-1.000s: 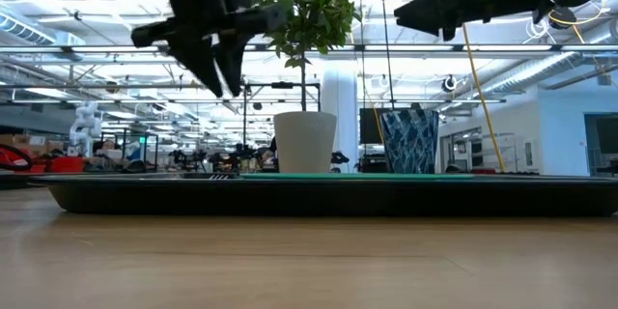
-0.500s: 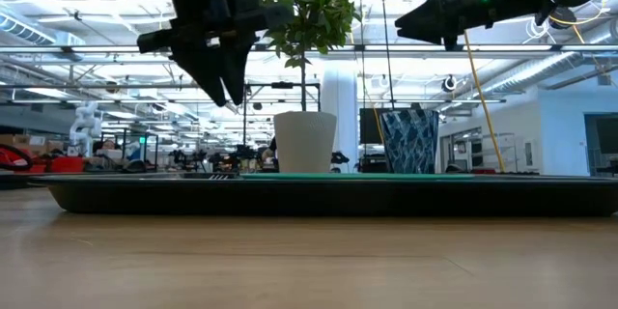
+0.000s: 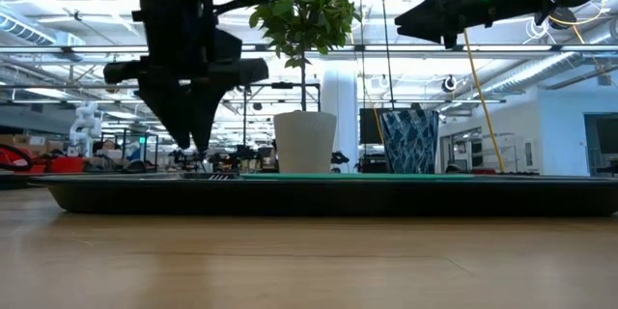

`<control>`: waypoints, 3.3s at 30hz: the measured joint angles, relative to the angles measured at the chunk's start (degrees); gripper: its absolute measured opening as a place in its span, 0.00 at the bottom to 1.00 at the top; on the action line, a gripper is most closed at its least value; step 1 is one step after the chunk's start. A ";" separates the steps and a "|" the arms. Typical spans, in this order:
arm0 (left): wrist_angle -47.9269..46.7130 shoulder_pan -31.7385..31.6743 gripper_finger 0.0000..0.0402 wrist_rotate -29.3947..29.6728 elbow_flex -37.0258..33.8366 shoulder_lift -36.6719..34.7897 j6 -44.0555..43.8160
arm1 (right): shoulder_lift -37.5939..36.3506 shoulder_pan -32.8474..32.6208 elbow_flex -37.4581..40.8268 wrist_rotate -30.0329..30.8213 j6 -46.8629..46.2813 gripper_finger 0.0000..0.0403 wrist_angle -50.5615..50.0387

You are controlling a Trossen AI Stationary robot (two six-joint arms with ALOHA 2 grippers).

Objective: Pick and place plate/cup/fork/spoon on tray
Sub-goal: Adjust the yellow fork on the black tray

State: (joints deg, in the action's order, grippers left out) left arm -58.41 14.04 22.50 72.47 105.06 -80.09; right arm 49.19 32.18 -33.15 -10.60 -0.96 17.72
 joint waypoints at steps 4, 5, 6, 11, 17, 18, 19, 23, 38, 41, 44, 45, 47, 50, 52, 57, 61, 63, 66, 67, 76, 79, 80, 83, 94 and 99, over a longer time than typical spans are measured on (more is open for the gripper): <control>0.17 -0.73 0.29 -1.59 -0.72 0.00 -0.41 | 0.02 0.00 0.00 0.01 0.19 0.42 0.47; 0.64 -1.11 0.30 -2.58 -0.85 -0.01 0.20 | 0.01 0.00 0.00 0.01 0.46 0.42 0.66; 1.49 -1.55 0.30 -3.37 -1.09 -0.02 0.74 | 0.02 0.00 0.00 0.01 0.81 0.42 0.77; 2.67 -3.53 0.42 -3.89 -1.71 -0.02 1.75 | 0.00 0.10 0.00 0.02 2.29 0.42 1.14; 2.60 -3.99 0.60 -5.37 -1.71 -0.02 0.99 | 0.00 0.98 0.00 0.03 3.57 0.42 1.31; 2.61 -3.81 0.62 -5.57 -1.75 -0.02 0.82 | 0.00 1.25 0.00 0.03 3.60 0.42 1.32; 2.62 -3.75 0.63 -5.59 -1.90 -0.02 0.56 | 0.00 1.51 0.00 0.06 3.59 0.42 1.31; 3.05 -3.43 0.65 -6.77 -3.58 -0.04 -0.37 | 0.00 2.29 0.00 0.05 3.20 0.42 1.30; 10.59 -4.82 0.39 -12.75 -7.17 -0.04 2.65 | 0.00 2.34 0.00 0.05 2.59 0.42 1.76; 10.58 -5.24 0.30 -13.22 -7.17 -0.04 3.08 | 0.00 2.35 0.00 0.05 2.63 0.42 1.74; 10.58 -5.40 0.24 -13.22 -7.17 -0.04 3.10 | 0.00 2.34 0.00 0.05 2.73 0.42 1.62; 10.60 -5.40 0.23 -13.22 -7.17 -0.04 3.10 | 0.00 2.34 0.00 0.04 2.81 0.42 1.50; 10.62 -5.40 0.22 -13.48 -7.17 -0.04 3.12 | 0.00 2.36 0.00 0.05 3.16 0.42 1.37; 10.56 -5.40 0.21 -14.12 -7.17 -0.04 4.17 | 0.00 2.35 0.00 0.05 3.17 0.42 1.31; 10.56 -5.43 0.21 -14.14 -7.17 -0.04 4.65 | 0.00 2.36 0.00 0.05 3.16 0.42 1.29; 10.65 -6.08 0.21 -14.56 -7.41 -0.04 5.96 | 0.00 2.34 0.00 0.05 3.03 0.42 1.28; 11.21 -6.43 0.21 -15.33 -9.01 -0.09 5.86 | 0.00 2.35 0.00 0.05 3.14 0.42 1.28; 13.09 -6.44 0.21 -16.07 -10.47 -0.43 5.43 | 0.00 2.36 0.00 0.05 3.14 0.42 1.26; 13.87 -6.45 0.21 -16.51 -11.95 -0.50 3.98 | 0.00 2.36 0.00 0.05 3.58 0.42 1.26; 13.67 -6.45 0.21 -16.63 -12.02 -0.50 3.64 | 0.00 2.34 0.00 0.05 3.64 0.42 1.26; 10.94 -7.10 0.11 -17.94 -10.08 -0.22 0.15 | 0.00 2.34 0.00 0.16 4.44 0.42 1.01; 10.85 -6.99 0.07 -17.93 -10.10 -0.22 -2.03 | 0.00 2.36 0.01 0.23 5.35 0.42 -0.10; 10.86 -6.88 0.07 -17.83 -10.10 -0.22 -2.56 | 0.00 2.38 0.02 0.26 6.00 0.42 -0.39; 10.91 -6.84 0.07 -17.81 -10.12 -0.28 -4.09 | -0.04 2.38 0.02 0.29 7.60 0.42 -0.66; 9.49 -6.99 0.07 -18.81 -10.43 -1.75 -7.28 | -0.07 2.40 0.02 0.29 7.90 0.42 0.60; 9.43 -7.31 0.07 -17.95 -10.41 -1.81 -7.73 | -0.07 2.40 0.02 0.29 7.90 0.42 0.82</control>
State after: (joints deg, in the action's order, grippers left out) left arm -48.98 6.73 4.55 62.06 103.24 -87.82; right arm 49.12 34.59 -33.12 -10.31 6.94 18.55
